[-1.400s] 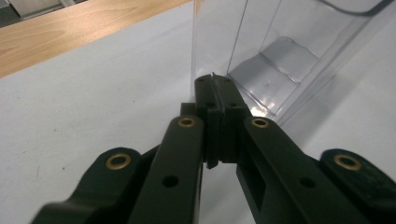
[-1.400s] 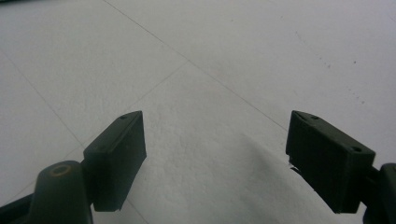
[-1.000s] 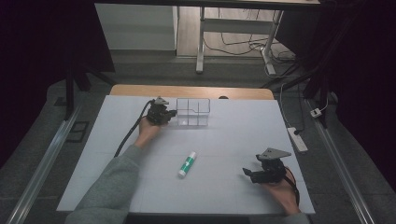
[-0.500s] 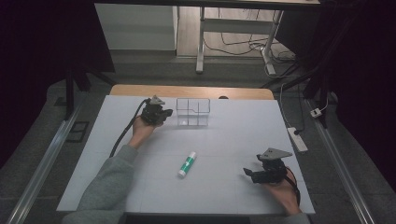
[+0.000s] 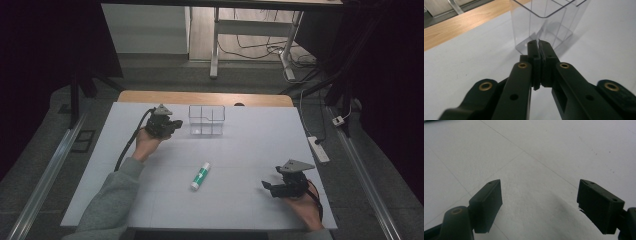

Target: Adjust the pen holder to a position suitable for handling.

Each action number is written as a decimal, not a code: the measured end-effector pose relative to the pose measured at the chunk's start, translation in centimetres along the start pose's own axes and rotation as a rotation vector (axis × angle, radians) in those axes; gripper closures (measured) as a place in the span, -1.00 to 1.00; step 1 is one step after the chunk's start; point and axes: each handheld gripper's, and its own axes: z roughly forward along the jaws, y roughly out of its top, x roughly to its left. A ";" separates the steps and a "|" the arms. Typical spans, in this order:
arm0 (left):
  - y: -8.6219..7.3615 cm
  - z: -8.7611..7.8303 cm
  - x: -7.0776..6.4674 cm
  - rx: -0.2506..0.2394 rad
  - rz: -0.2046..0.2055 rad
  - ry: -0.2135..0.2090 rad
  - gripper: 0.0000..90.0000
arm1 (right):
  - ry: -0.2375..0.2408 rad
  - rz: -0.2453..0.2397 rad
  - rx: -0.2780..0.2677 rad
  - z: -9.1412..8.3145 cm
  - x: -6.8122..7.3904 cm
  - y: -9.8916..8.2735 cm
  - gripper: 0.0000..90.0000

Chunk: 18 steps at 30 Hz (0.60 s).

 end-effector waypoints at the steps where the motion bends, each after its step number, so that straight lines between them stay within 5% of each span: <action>1: 0.0 -0.3 -0.1 0.002 0.001 -0.004 0.89 | 0.001 0.000 0.000 0.0 0.0 0.0 -0.56; 6: 0.0 -1.7 -0.8 0.004 -0.016 -0.013 0.62 | 0.001 -0.005 -0.001 0.1 0.1 0.0 -0.56; 11: -0.2 -2.6 -2.0 0.033 0.032 -0.051 0.17 | 0.000 -0.005 0.006 0.2 0.1 0.0 -0.56; 18: -0.6 -3.3 -3.2 0.073 0.064 -0.077 -0.04 | 0.001 -0.007 0.008 0.2 0.2 0.0 -0.56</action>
